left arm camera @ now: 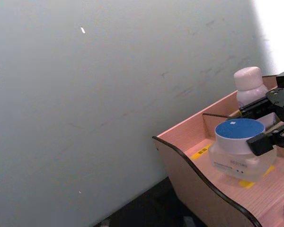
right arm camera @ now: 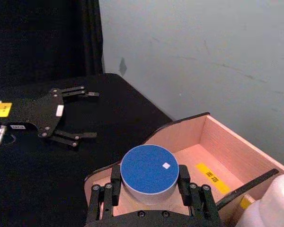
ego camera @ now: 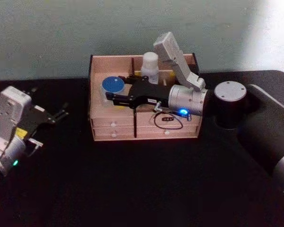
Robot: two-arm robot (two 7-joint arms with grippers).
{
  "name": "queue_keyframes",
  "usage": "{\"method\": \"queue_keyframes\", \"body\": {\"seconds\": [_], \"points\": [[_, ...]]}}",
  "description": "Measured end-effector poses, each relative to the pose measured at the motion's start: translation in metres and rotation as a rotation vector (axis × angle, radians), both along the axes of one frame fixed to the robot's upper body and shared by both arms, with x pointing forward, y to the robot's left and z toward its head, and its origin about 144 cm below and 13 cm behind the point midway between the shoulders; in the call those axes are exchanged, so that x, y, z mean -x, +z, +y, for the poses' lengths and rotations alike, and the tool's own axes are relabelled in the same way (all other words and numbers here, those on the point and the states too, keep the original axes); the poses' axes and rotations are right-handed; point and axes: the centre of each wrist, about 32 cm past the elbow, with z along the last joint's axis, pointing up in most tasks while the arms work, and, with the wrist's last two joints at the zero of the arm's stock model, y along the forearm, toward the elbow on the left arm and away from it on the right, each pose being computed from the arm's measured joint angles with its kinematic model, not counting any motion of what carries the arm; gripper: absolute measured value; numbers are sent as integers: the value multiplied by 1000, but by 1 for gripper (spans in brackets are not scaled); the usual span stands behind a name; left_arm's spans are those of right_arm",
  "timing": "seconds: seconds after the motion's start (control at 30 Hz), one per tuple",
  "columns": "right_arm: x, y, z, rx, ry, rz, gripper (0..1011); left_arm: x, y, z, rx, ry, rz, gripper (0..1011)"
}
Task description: Pick up the facial cleanser and watermelon frost from the table and place them into the tiered storage box.
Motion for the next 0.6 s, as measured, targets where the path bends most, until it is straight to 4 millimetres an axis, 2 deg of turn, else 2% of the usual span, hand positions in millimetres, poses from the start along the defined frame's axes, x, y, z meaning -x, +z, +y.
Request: {"method": "queue_keyframes", "body": {"seconds": [0.6], "points": [[-2,-2,0,-15,8,43,724,0,0,0,0,0,0,1001]]}}
